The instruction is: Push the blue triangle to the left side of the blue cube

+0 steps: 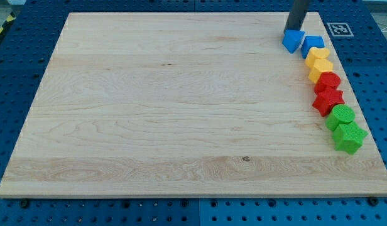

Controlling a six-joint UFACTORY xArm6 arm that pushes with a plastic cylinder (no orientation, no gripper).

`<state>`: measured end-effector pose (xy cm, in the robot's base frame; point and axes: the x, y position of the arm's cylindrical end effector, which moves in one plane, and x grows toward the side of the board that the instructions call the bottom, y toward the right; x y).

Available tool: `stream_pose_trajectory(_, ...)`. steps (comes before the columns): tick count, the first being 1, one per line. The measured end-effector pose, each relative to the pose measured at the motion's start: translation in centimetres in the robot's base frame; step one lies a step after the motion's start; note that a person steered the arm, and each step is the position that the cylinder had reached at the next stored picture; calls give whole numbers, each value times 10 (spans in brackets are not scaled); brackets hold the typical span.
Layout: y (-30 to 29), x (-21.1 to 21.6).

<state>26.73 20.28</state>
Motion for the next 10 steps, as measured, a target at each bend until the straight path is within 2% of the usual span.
stream_pose_trajectory(1, -21, -8)
stream_pose_trajectory(4, -17, -8)
stream_pose_trajectory(10, -17, 21)
